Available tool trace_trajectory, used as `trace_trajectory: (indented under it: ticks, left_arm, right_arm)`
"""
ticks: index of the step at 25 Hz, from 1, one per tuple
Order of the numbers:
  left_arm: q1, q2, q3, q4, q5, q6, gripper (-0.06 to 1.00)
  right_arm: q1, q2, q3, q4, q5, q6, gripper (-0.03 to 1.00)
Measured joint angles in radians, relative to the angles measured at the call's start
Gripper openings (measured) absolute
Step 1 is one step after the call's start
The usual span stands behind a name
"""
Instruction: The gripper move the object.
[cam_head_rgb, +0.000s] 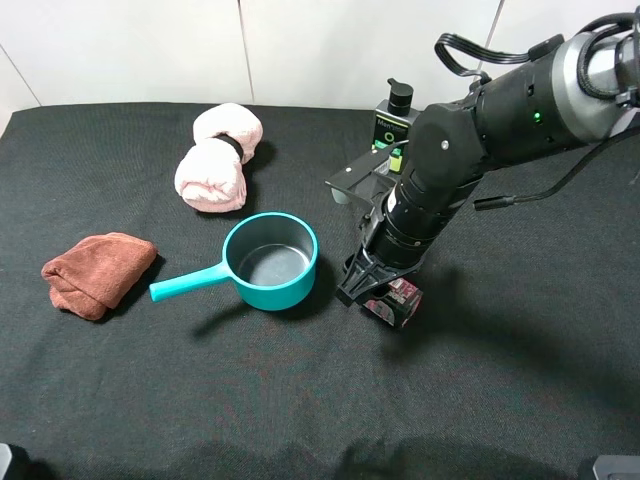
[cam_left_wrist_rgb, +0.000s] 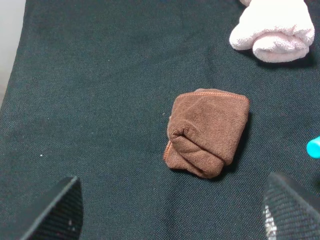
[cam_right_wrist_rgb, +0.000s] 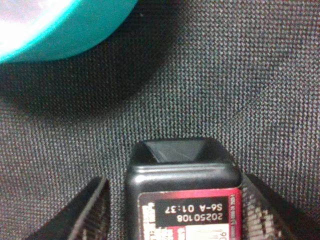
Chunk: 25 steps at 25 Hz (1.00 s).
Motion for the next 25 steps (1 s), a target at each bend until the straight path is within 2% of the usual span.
trace_trajectory:
  ticks: [16, 25]
  left_arm:
    - [0.0, 0.0, 0.0, 0.0, 0.0, 0.0, 0.77]
    - [0.0, 0.0, 0.0, 0.0, 0.0, 0.0, 0.77]
  right_arm:
    - [0.0, 0.0, 0.0, -0.003, 0.0, -0.02, 0.59]
    - [0.0, -0.026, 0.0, -0.018, 0.026, -0.022, 0.61]
